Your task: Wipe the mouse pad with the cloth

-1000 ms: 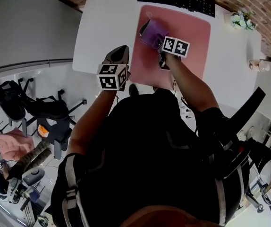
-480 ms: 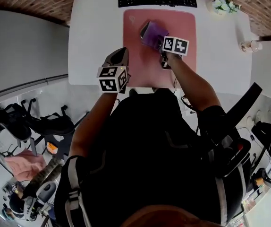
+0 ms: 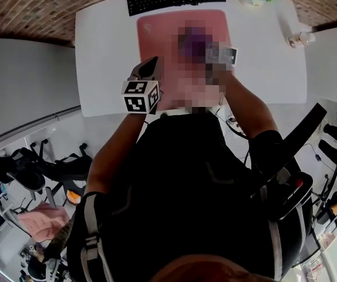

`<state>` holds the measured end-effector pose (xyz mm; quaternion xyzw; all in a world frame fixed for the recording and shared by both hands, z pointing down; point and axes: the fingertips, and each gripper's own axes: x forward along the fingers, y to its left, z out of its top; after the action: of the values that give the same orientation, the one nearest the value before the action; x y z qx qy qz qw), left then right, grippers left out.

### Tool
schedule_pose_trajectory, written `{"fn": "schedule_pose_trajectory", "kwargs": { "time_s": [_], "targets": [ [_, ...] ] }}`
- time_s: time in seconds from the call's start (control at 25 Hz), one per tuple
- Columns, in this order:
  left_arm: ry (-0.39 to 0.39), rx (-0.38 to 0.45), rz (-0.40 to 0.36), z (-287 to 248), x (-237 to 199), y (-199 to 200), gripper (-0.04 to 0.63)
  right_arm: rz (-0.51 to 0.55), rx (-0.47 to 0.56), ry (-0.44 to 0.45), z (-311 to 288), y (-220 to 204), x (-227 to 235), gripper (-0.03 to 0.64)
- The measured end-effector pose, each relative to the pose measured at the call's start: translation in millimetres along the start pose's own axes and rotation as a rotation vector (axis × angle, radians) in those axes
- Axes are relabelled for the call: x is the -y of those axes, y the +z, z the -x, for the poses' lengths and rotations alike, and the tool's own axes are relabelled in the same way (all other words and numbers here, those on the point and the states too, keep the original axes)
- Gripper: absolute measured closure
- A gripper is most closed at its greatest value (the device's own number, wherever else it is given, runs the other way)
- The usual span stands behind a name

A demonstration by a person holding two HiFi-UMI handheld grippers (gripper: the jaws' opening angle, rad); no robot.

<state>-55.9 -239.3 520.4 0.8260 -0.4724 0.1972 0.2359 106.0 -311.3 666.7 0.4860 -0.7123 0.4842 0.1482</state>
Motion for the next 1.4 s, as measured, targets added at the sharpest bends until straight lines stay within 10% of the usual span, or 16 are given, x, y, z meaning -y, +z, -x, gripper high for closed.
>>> {"fn": "schedule_pose_trajectory", "kwargs": {
  "time_s": [1.08,1.4],
  "targets": [
    [-0.085,-0.014,-0.073,-28,38,6,0.592,-0.132,0.11,-0.206,83,25,128,0.557],
    [-0.06,0.018,-0.057,-17,26,8,0.592,0.0,0.231,-0.29,129,62,112,0.557]
  ]
}}
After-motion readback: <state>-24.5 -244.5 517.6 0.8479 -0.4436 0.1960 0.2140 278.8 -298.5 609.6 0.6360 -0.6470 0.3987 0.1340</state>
